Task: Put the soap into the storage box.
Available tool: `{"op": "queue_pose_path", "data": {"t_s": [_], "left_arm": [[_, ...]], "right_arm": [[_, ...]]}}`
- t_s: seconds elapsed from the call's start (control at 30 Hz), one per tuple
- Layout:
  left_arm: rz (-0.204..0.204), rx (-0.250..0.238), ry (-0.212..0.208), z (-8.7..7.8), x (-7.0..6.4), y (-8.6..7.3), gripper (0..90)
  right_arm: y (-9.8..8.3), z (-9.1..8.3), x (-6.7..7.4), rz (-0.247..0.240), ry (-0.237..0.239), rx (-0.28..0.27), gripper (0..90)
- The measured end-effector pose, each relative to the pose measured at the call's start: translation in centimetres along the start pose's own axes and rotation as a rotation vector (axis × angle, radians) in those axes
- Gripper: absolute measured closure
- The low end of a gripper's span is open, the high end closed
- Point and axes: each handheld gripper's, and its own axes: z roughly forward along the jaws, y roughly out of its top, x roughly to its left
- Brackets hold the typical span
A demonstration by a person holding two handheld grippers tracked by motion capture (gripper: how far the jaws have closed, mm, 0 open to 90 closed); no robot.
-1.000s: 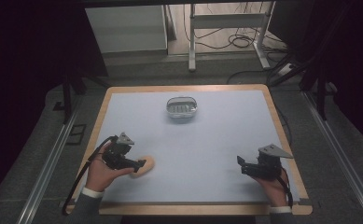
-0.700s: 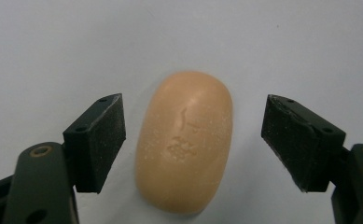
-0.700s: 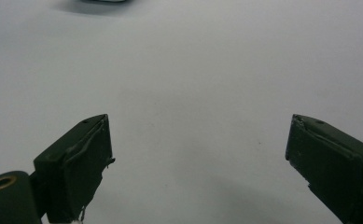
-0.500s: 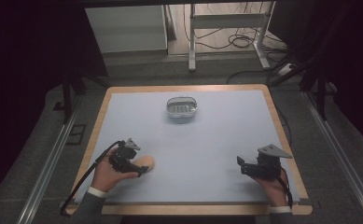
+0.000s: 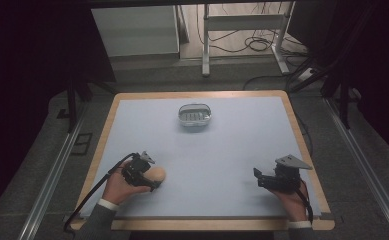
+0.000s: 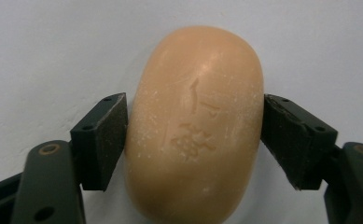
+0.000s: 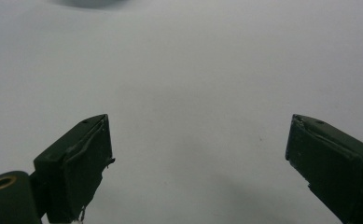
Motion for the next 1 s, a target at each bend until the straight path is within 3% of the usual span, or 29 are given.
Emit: {"op": "queue_pose_path", "data": {"t_s": [0.27,0.6,1.0], "left_arm": [[0.013,-0.001,0.014,-0.3,0.1,0.0,30.4],[0.012,-0.065,0.01,-2.5,0.5,0.6,30.7],[0.028,-0.086,0.016,-3.1,0.2,1.6,30.9]], "right_arm": [[0.0,0.0,-0.1,-0.002,-0.006,0.001,7.0],[0.0,0.0,-0.1,-0.001,-0.013,0.001,7.0],[0.0,0.0,-0.1,0.002,-0.018,0.002,7.0]]}}
